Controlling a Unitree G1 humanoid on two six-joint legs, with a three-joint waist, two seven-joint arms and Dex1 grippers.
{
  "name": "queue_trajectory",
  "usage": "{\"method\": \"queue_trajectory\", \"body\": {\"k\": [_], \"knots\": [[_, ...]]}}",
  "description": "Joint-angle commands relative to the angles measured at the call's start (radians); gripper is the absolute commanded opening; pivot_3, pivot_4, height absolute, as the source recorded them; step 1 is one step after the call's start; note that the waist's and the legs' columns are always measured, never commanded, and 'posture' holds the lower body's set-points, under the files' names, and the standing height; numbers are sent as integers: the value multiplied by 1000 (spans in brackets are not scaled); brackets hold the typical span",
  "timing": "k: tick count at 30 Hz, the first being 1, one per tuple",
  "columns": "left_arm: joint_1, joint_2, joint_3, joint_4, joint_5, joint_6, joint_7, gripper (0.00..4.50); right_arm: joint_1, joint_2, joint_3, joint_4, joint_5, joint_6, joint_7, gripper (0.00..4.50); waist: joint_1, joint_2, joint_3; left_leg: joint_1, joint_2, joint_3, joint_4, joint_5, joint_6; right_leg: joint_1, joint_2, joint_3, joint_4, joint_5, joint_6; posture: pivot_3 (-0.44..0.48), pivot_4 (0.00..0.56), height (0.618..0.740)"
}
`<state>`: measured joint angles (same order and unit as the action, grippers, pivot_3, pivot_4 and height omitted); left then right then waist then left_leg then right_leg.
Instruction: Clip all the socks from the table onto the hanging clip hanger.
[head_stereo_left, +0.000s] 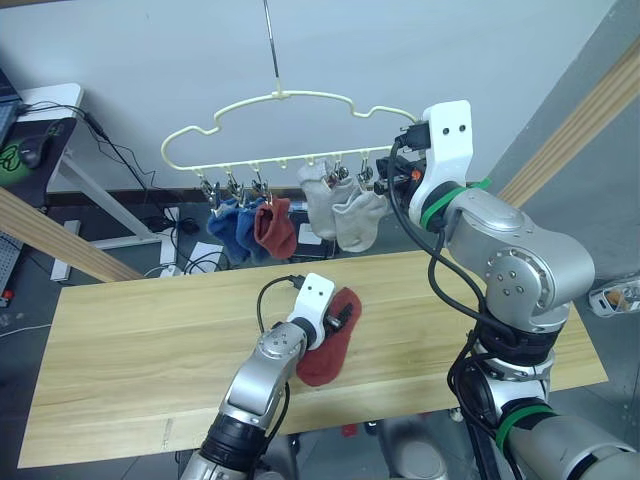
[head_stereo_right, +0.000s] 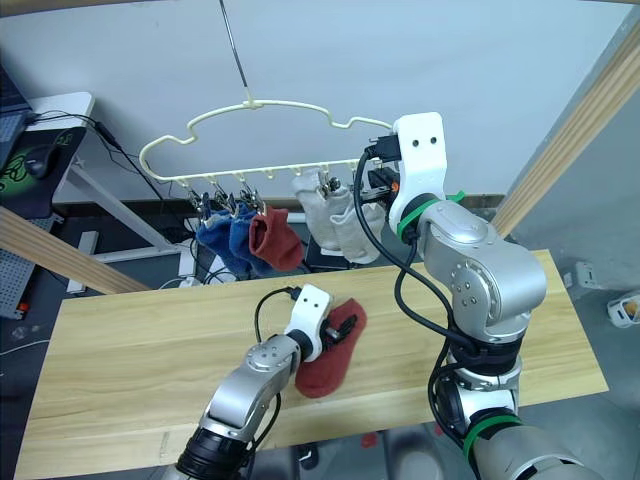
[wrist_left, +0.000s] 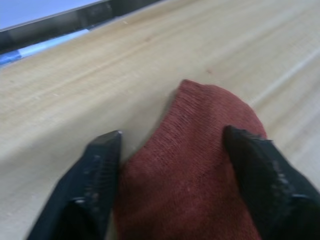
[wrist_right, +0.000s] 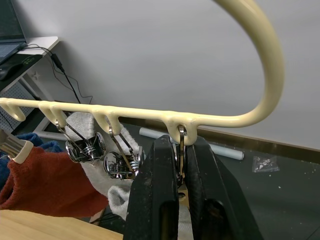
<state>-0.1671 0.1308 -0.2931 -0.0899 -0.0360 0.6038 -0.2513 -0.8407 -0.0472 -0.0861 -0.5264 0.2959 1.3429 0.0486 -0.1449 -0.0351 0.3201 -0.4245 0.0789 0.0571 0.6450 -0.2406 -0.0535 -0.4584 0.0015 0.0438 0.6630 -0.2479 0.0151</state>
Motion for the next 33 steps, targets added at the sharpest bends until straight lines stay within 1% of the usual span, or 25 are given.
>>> {"method": "queue_trajectory", "body": {"k": [1, 5, 11, 20, 23, 25, 29, 33], "knots": [[32, 3, -17, 0, 9, 19, -10, 2297, -11, 8, 9, -51, 10, -33, 3, 0, 0, 0, 0, 0, 0, 0, 0, 0, 0, 0, 0, 0, 0, 0, 0, -229, 344, 740], [39, 2, -8, -6, -1, 3, -22, 1472, -12, 7, 9, -43, 11, -41, 4, 0, 0, 0, 0, 0, 0, 0, 0, 0, 0, 0, 0, 0, 0, 0, 0, -226, 344, 740], [60, 9, 12, -38, -41, -80, -81, 17, -11, 3, 11, -37, 10, -49, 6, 0, 0, 0, 0, 0, 0, 0, 0, 0, 0, 0, 0, 0, 0, 0, 0, -227, 340, 740], [72, 37, 13, -88, -65, -340, -198, 17, -12, -2, 14, -29, 10, -67, 6, 0, 0, 0, 0, 0, 0, 1, 0, 0, 0, 0, 0, 0, 0, 0, 0, -225, 323, 740], [66, 24, 45, -100, -139, -377, -255, 17, -14, -2, 11, -29, 12, -69, 7, 0, 0, 0, 0, 0, 0, 0, 0, 0, 0, 0, 0, 0, 0, 0, 0, -228, 318, 740], [51, 8, 81, -106, -218, -352, -289, 17, -15, -2, 7, -28, 14, -69, 8, 0, 0, 0, 0, 0, 0, 1, 0, 0, 0, 0, 0, 0, 0, 0, 0, -230, 317, 740], [-14, 9, 128, -105, -333, -305, -364, 17, -18, 1, -3, -30, 21, -65, 11, 0, -1, 0, 0, -1, 0, 1, 0, 0, 0, 0, 0, -1, 0, 0, 0, -233, 315, 740], [-102, -7, 183, -90, -439, -219, -379, 17, -22, 7, -14, -31, 29, -59, 15, 0, 0, 0, 0, -1, -1, 1, 1, 0, 0, 0, 1, -1, 0, 0, 0, -239, 312, 740]]}}
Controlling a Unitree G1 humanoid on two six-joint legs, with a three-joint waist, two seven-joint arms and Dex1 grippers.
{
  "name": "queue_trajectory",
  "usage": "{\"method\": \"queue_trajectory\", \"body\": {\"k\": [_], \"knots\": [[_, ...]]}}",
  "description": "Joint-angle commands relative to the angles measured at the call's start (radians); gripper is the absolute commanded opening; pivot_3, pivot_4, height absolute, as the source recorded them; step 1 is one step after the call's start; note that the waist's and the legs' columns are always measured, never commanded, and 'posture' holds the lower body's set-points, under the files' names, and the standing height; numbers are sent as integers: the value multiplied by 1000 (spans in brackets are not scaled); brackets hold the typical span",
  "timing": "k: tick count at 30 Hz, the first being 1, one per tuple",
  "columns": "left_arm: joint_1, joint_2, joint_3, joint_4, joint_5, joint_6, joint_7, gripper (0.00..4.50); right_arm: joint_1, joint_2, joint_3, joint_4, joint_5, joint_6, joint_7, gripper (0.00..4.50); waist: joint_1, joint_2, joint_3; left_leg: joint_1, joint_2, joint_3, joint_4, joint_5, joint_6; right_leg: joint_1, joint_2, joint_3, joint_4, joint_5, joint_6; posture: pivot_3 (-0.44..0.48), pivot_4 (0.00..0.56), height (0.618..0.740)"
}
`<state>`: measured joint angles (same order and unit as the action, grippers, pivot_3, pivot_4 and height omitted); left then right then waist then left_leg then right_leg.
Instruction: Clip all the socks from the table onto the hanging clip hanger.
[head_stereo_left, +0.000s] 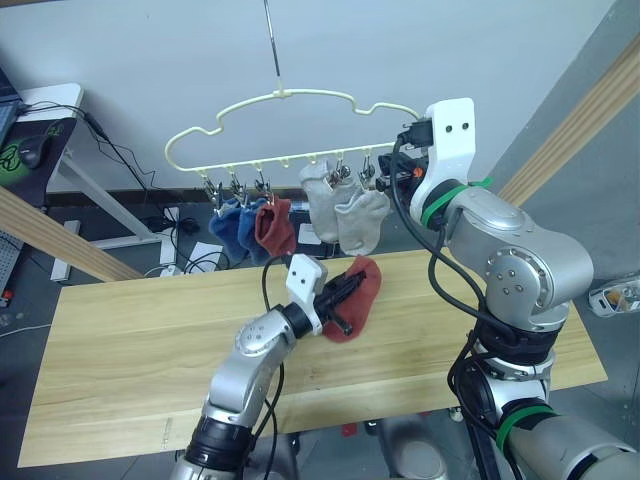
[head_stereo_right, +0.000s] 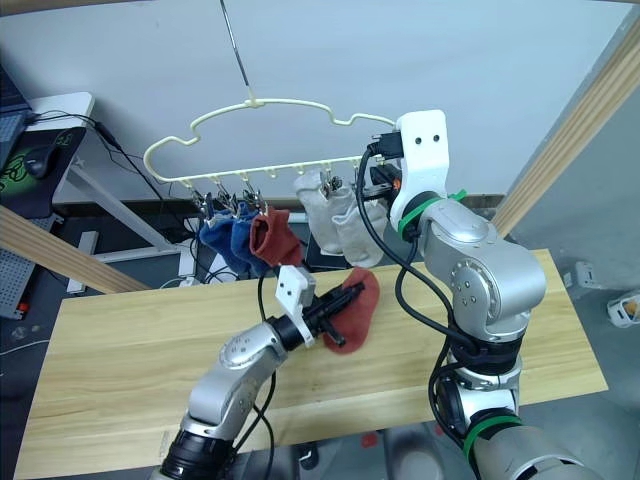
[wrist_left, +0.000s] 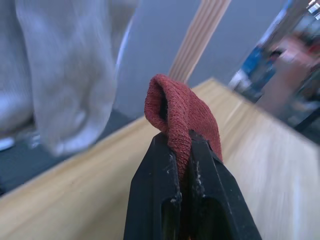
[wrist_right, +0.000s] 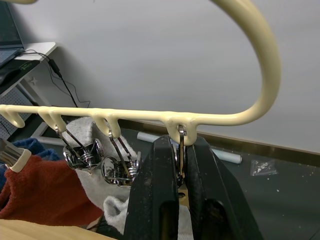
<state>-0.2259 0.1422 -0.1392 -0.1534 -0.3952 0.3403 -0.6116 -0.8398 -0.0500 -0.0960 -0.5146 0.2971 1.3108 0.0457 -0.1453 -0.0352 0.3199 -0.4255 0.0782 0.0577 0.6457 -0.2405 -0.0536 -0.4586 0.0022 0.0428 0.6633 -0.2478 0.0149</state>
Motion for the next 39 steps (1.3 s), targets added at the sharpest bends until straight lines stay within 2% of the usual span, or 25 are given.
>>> {"method": "queue_trajectory", "body": {"k": [1, 7, 16, 22, 31, 39], "knots": [[-65, -21, 40, -24, -106, 68, -23, 17, -24, 12, -8, -44, 31, -24, 19, 0, 0, 0, 0, 0, 0, 0, 0, 0, 0, 0, 0, 0, 0, 0, 0, -239, 312, 740], [-148, -26, 68, -28, -215, 169, -51, 17, -27, 28, -19, -49, 38, -11, 23, 0, -2, 0, 0, -1, 0, 0, 0, 0, 0, 0, 0, -1, 0, 0, 0, -247, 311, 740], [-232, -50, 114, 39, -245, 181, -29, 17, -33, 35, -36, -54, 58, 9, 22, 0, -3, 0, 0, 0, 0, 0, 1, 0, 0, 0, 1, -1, 1, 0, 0, -254, 311, 740], [-264, -44, 106, 108, -236, 174, -66, 17, -38, 42, -47, -59, 71, 23, 20, 0, -4, 0, 0, -1, 0, 0, 1, 0, 0, 0, 1, -1, 0, 0, 0, -260, 309, 740], [-314, -53, 66, 200, -116, 26, -91, 17, -42, 52, -60, -70, 84, 48, 20, 0, -6, 0, 0, -1, 0, 0, 1, 0, 0, 0, 1, 0, 1, 0, 0, -266, 305, 740], [-324, -69, 53, 221, -73, -41, -95, 17, -43, 58, -65, -75, 88, 65, 23, 0, -16, 0, 0, -1, 0, 0, 1, 0, 0, 0, 0, -1, 1, 0, 0, -269, 304, 740]]}}
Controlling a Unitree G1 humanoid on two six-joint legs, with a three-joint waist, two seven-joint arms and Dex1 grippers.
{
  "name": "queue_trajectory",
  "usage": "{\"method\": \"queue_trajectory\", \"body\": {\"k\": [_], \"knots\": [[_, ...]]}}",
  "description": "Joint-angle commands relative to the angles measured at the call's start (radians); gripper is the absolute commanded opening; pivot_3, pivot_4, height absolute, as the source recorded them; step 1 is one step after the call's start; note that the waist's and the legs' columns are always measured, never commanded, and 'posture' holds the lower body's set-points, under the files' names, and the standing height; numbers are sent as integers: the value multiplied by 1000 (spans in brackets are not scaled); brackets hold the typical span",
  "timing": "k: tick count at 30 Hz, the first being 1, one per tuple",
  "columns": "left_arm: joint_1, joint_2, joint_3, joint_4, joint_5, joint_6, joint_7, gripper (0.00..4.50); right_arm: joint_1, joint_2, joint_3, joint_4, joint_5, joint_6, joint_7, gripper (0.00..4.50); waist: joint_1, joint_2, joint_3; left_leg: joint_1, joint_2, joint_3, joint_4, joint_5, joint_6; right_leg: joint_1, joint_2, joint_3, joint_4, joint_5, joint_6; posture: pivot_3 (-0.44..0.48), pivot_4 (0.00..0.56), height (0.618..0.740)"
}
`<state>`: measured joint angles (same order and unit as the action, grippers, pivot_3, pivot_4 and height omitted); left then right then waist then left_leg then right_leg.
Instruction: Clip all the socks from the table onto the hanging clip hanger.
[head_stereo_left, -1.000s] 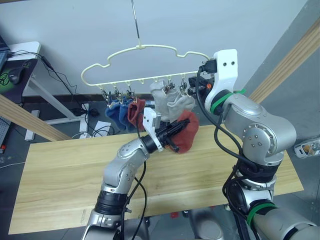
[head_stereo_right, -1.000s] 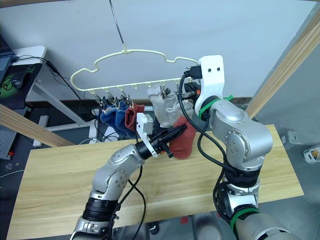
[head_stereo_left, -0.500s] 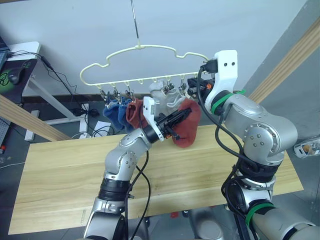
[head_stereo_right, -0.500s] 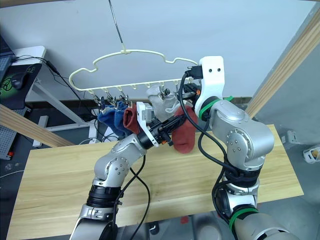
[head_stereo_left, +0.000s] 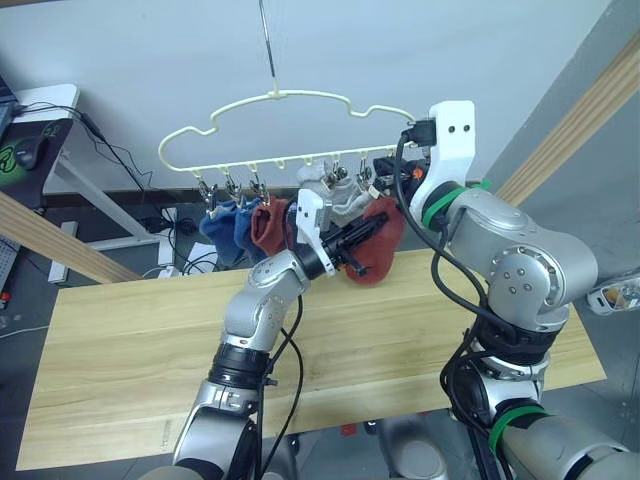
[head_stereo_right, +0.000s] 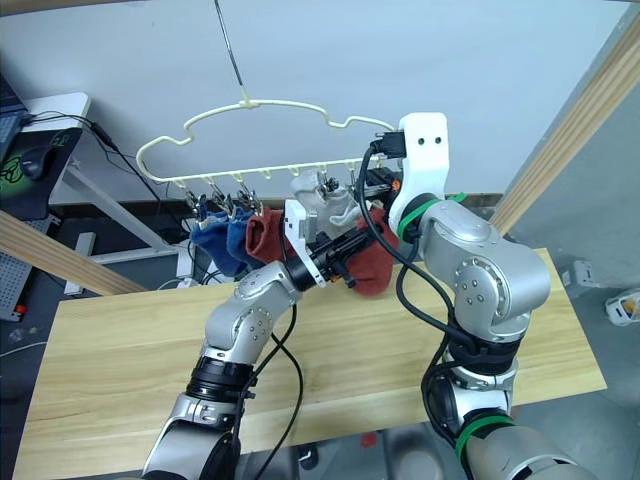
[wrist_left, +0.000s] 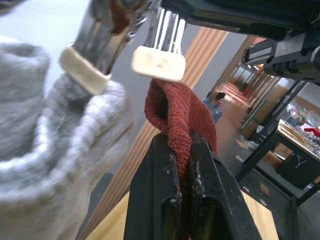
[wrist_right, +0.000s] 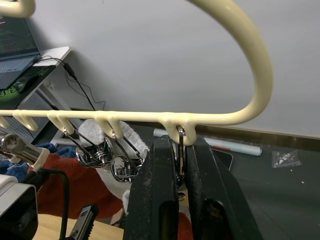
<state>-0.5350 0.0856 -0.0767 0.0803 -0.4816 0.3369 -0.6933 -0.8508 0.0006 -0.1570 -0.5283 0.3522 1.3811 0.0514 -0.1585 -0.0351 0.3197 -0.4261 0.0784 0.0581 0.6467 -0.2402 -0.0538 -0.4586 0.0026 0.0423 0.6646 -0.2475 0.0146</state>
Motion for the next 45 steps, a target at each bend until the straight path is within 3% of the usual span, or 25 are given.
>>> {"method": "queue_trajectory", "body": {"k": [1, 37, 38, 39, 45], "knots": [[-17, -15, -9, -7, 18, -46, -12, 17, -31, 7, -4, -61, 35, -4, 17, 0, -5, 0, 0, 0, 0, 0, 0, 0, 0, 0, 0, 0, 0, 0, 0, -269, 304, 740], [-68, -48, 17, 67, 114, -236, 36, 17, -6, -74, 68, -52, 33, -8, 22, 0, -12, 0, 0, 0, 0, 0, 1, 0, 0, 0, 0, 0, 1, 0, 0, -264, 303, 740], [-68, -48, 16, 68, 116, -239, 36, 0, -5, -73, 69, -52, 34, -9, 22, 644, -12, 0, 0, 0, 0, 0, 1, 0, 0, 0, 0, -1, 1, 0, 0, -262, 303, 740], [-68, -48, 16, 68, 118, -241, 36, 0, -4, -72, 68, -52, 35, -9, 22, 800, -11, 0, 0, 0, 0, 0, 1, 0, 0, 0, 0, 0, 1, 0, 0, -262, 303, 740], [-72, -42, 6, 73, 151, -275, 43, 0, -3, -65, 64, -53, 39, -13, 23, 2906, -10, 0, -1, 0, 0, 0, 2, 0, 0, 1, -1, -1, 1, 0, 0, -260, 302, 740]]}}
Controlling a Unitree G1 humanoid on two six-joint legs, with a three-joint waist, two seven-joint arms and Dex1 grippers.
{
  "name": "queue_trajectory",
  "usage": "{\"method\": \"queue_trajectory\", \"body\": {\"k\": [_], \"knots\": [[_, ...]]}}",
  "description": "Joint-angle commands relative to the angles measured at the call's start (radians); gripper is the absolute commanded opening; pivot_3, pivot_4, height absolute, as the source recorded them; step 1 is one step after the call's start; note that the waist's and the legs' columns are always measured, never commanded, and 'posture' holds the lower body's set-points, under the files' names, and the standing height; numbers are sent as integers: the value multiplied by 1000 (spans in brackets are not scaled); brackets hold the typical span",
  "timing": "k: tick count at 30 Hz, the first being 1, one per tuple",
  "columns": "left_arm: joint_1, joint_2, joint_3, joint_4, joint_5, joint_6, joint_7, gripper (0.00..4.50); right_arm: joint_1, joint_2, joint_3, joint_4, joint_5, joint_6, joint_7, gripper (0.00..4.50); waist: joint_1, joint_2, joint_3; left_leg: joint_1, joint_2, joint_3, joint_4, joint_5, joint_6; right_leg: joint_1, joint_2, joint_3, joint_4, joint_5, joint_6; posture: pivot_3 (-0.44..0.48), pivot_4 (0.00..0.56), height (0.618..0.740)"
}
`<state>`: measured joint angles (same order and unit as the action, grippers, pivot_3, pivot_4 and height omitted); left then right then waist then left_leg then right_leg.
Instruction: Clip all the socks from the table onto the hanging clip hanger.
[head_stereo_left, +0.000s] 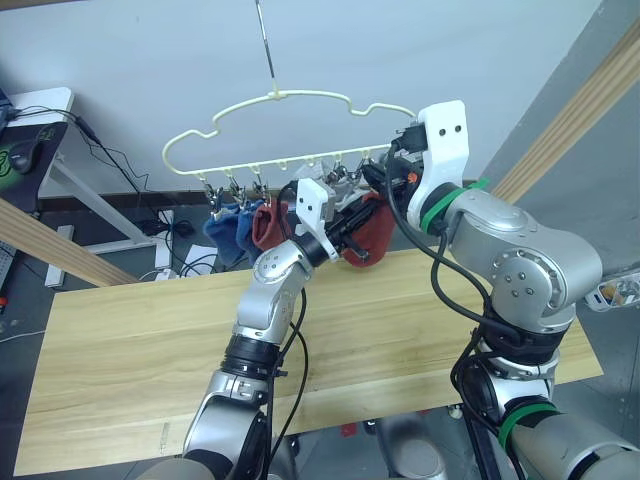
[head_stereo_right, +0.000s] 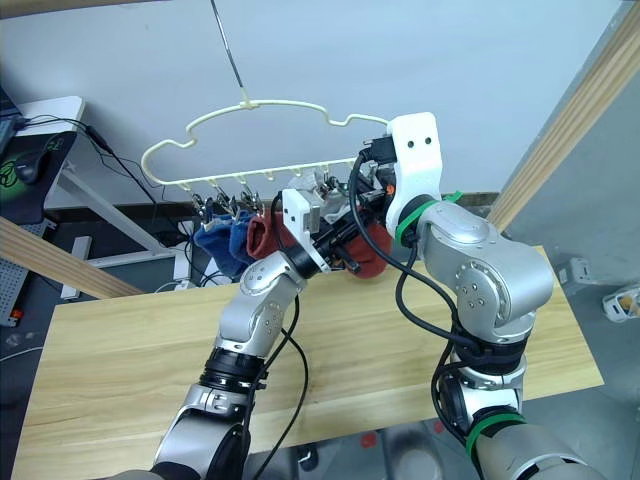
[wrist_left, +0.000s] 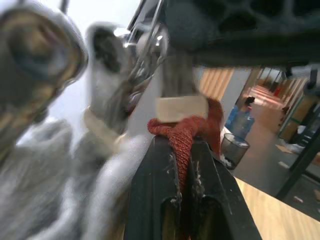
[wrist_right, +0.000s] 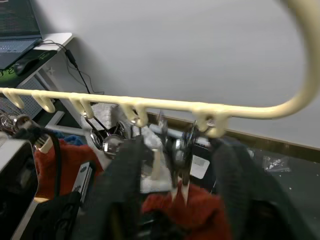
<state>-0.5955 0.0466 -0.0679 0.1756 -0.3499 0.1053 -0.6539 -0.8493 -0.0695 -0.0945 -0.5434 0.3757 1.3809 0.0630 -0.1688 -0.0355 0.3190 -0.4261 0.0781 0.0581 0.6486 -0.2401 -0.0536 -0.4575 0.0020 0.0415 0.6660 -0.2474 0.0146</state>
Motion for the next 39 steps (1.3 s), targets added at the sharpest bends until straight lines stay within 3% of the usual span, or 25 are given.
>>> {"method": "queue_trajectory", "body": {"k": [1, 4, 5, 13, 29, 34, 39], "knots": [[-12, -3, -3, -21, 20, -45, 6, 0, -5, 7, 0, -38, 16, -13, 11, 3287, 0, 0, 0, 0, 0, 0, 0, 0, 0, 0, 0, 0, 0, 0, 0, -260, 302, 740], [-12, -3, -3, -20, 28, -47, 15, 0, -7, 13, -3, -39, 15, -17, 8, 4372, 0, 0, 0, 0, 0, 0, 0, 0, 0, 0, 0, 0, 0, 0, 0, -260, 302, 740], [-12, -2, -3, -20, 30, -48, 16, 0, -8, 14, -4, -39, 14, -18, 8, 4477, 0, 0, 0, 0, 0, 0, 0, 0, 0, 0, 0, 0, 1, 0, 0, -260, 302, 740], [0, 7, -11, -27, 44, -30, 14, 0, 8, -17, -7, -60, 13, -20, 18, 4477, 1, 0, 0, 0, 0, 0, 1, 0, 0, 0, 0, 0, 1, 0, 0, -255, 305, 740], [98, 135, -64, -138, 38, 53, -95, 4340, 78, -106, -56, -144, 35, 9, 69, 4500, 0, 0, 0, 0, 0, -1, 13, 0, 0, 0, 0, 0, 12, 0, 0, -252, 301, 740], [150, 209, -61, -215, 43, 99, -113, 4484, 110, -157, -71, -186, 71, 10, 115, 4500, -2, 0, 0, 2, 0, -1, 14, 1, 0, 1, 1, 1, 15, -1, 2, -253, 299, 740], [272, 343, -44, -405, 22, 203, -134, 4484, 185, -283, -50, -253, 128, -17, 213, 4500, -1, 0, -1, 2, 0, -1, 13, 1, 1, 1, 1, 1, 14, 0, 1, -248, 290, 740]]}}
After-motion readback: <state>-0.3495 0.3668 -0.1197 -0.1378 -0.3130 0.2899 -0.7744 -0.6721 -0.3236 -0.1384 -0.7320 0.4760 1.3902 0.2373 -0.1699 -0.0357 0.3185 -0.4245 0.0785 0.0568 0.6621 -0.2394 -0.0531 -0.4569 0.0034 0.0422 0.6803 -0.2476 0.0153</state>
